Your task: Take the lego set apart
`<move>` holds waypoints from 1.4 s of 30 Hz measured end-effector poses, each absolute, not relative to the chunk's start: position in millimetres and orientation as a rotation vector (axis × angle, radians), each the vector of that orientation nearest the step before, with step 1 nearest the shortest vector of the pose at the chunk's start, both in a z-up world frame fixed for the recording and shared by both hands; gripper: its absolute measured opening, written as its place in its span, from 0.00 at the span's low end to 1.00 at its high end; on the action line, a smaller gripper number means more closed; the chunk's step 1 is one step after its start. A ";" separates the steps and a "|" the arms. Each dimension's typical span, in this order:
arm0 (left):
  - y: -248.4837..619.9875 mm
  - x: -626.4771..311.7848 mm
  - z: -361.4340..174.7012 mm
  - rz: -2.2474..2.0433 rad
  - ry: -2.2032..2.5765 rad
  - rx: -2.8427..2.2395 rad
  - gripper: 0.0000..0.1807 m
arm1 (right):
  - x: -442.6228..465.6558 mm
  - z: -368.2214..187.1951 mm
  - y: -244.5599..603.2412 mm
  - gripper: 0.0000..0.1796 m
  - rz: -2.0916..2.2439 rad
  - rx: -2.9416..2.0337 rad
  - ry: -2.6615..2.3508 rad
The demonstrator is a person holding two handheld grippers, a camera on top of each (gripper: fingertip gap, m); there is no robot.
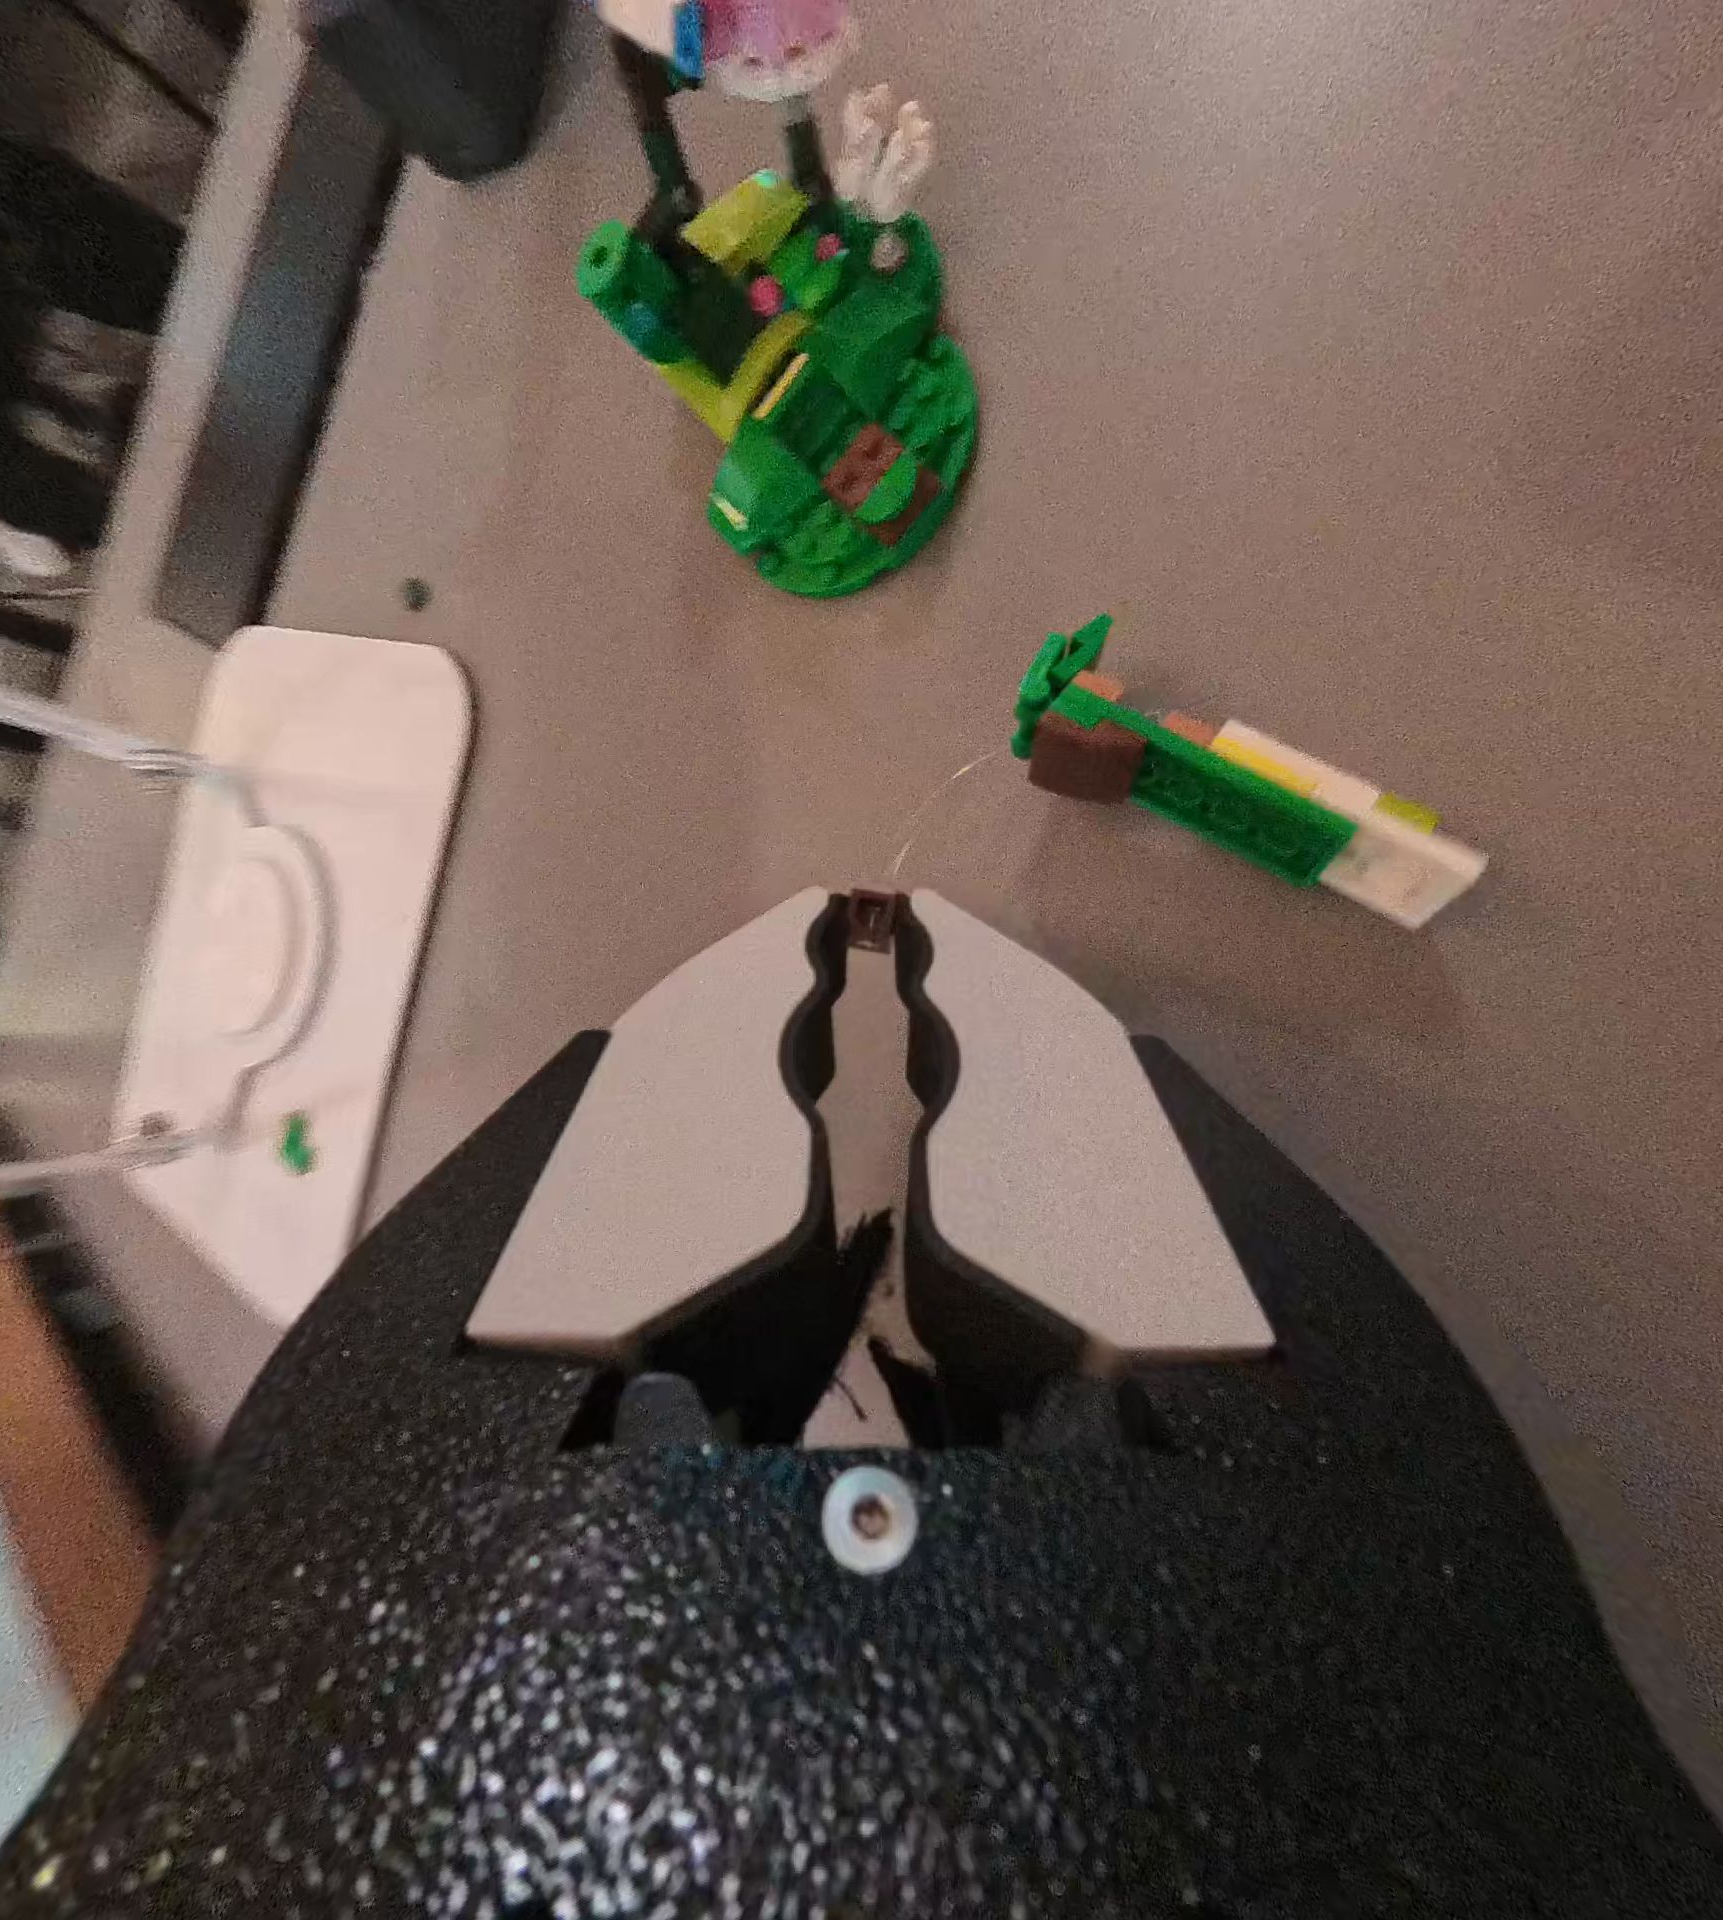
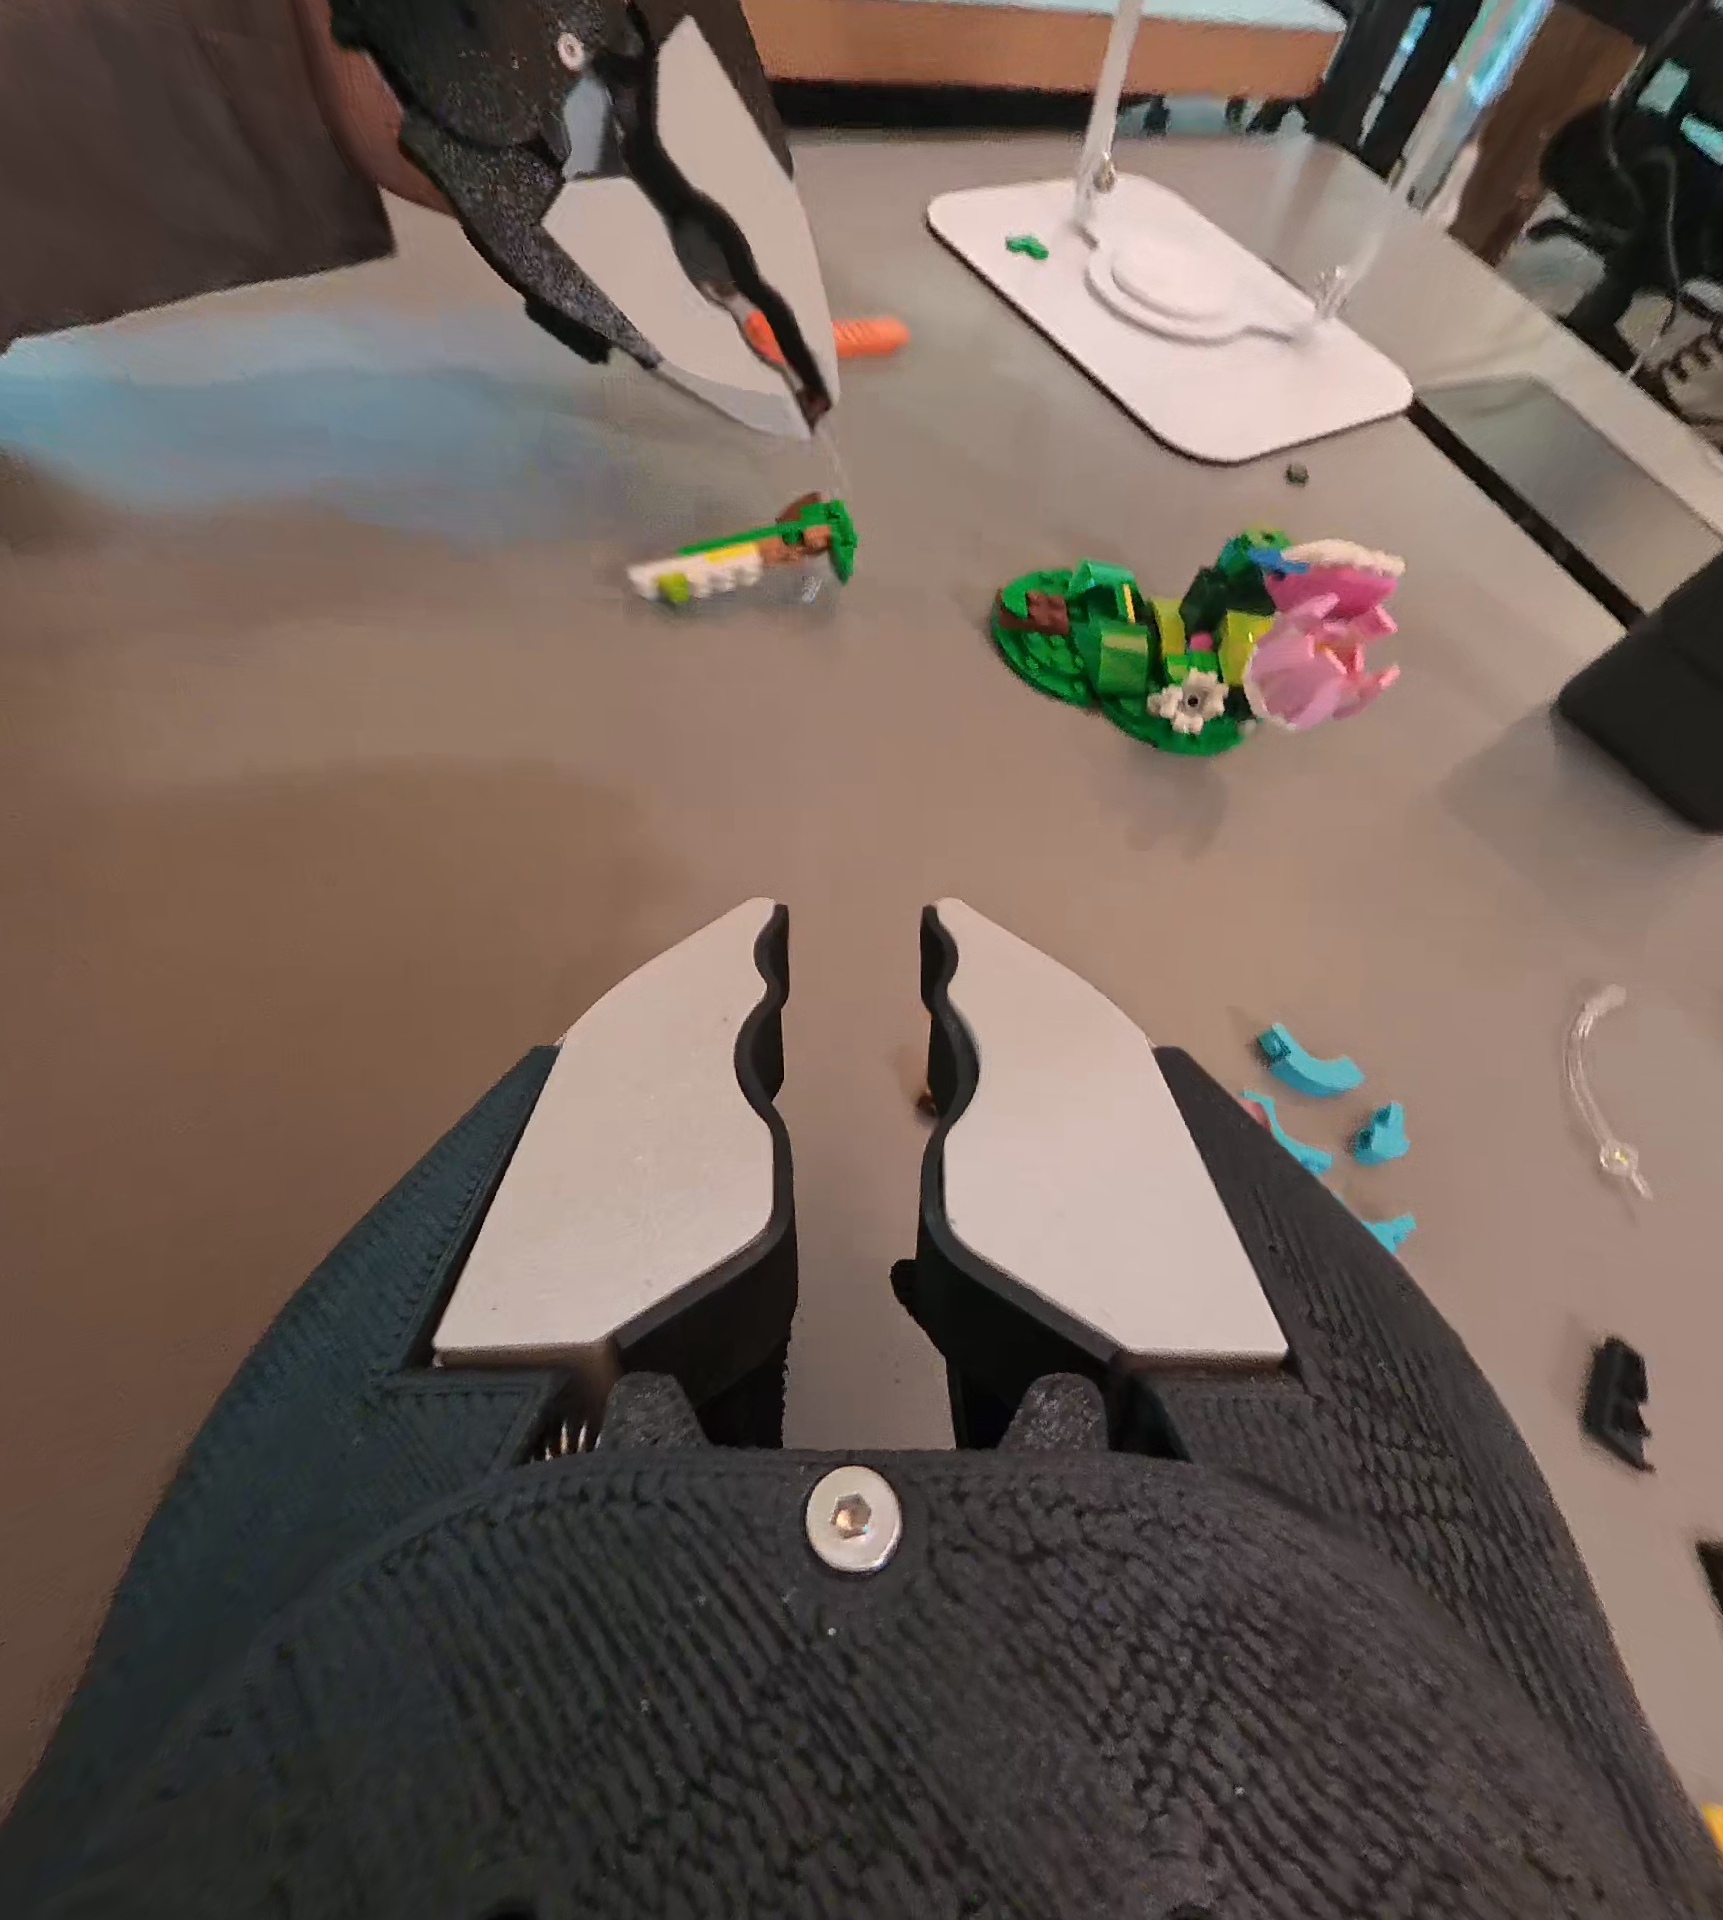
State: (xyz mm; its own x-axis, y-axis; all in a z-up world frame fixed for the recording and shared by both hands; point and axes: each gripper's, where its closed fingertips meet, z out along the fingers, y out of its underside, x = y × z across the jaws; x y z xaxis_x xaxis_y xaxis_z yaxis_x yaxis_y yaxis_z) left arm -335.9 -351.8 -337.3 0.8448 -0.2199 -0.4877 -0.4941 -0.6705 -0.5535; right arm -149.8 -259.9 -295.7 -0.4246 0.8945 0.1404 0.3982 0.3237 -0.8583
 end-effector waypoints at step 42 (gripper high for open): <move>-337.5 -209.2 -244.2 0.063 0.270 -1.761 0.04 | -173.1 -261.7 -263.2 0.01 0.657 -0.574 -1.832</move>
